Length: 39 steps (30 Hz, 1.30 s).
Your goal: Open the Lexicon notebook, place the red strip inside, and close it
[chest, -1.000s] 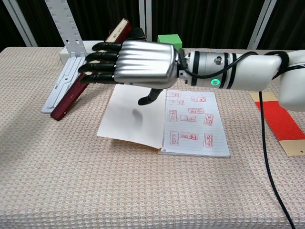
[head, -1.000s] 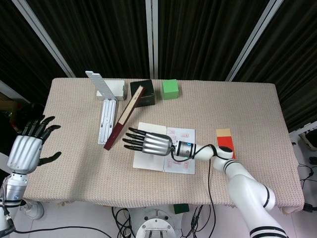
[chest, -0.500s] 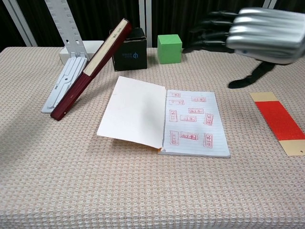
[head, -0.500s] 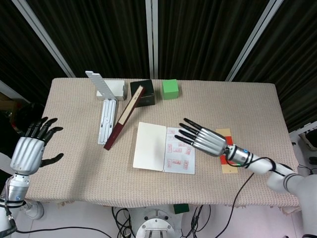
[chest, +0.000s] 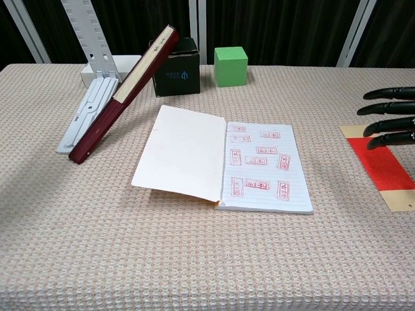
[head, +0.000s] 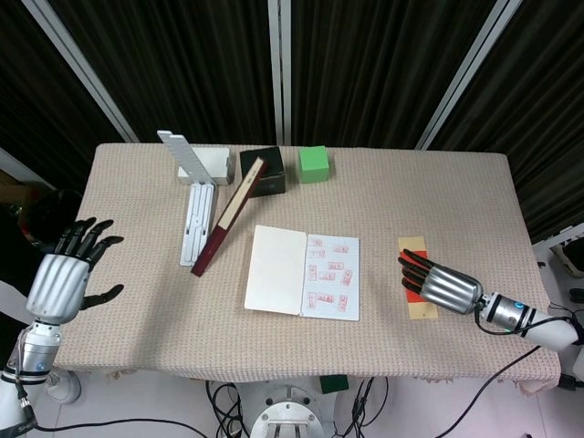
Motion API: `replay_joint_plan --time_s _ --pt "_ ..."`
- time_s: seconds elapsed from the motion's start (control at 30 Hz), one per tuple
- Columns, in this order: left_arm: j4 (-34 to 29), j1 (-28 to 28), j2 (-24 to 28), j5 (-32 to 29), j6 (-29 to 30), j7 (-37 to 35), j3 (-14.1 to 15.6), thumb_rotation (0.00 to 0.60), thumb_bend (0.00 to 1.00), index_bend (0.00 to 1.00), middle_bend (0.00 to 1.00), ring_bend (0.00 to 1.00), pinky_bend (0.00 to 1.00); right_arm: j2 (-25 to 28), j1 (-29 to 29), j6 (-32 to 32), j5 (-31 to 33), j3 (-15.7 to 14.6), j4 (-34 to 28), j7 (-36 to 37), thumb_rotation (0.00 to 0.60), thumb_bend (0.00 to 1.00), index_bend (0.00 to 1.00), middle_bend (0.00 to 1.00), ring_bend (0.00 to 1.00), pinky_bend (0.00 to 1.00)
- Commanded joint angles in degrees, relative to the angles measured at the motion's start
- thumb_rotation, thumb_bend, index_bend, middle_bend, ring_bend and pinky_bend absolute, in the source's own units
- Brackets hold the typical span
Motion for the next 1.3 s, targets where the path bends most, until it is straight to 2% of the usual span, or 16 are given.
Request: replay_joint_plan --time_s 0.03,0.37,0.73,0.8,0.93,1.13,1.3 --pt "0.0 0.2 -0.1 -0.1 0.1 0.1 0.1 0.6 0.02 0.27 0.13 0.08 0.12 -2.6 -2.2 -1.1 -0.4 -0.2 5.1 3.0 0.6 0.05 0.22 0.18 0.01 0.0" --pt "0.2 0.2 -0.3 -0.4 -0.2 -0.4 0.1 0.6 0.02 0.27 0.13 0.08 0.12 -10.4 -5.6 0.2 1.0 2.4 17.3 8.7 0.6 0.04 0.19 0.16 0.01 0.0" --pt "0.0 0.3 0.0 -0.7 -0.1 -0.6 0.0 0.6 0.02 0.27 0.13 0.08 0.12 -14.9 -4.9 -0.5 0.3 2.5 23.2 12.3 0.6 0.04 0.2 0.16 0.01 0.0" --pt "0.1 0.4 -0.1 -0.6 0.0 -0.7 0.0 0.6 0.02 0.27 0.13 0.08 0.12 -15.1 -4.8 -0.5 0.0 2.3 23.7 12.7 0.6 0.07 0.21 0.16 0.01 0.0" --pt "0.3 0.6 0.0 -0.5 0.2 -0.9 0.1 0.6 0.02 0.27 0.13 0.08 0.12 -15.4 -5.1 0.0 -0.2 2.2 24.9 13.3 0.6 0.17 0.32 0.18 0.02 0.0" --pt "0.6 0.4 -0.2 -0.4 -0.1 -1.2 0.0 0.6 0.02 0.27 0.13 0.08 0.12 -16.2 -5.7 1.4 0.5 2.8 26.4 14.5 0.6 0.18 0.38 0.2 0.02 0.0" --pt "0.7 0.2 -0.3 -0.4 -0.3 -1.2 0.0 0.6 0.02 0.27 0.13 0.08 0.12 -16.8 -5.7 1.8 0.6 3.0 27.5 14.7 0.6 0.21 0.39 0.21 0.02 0.0"
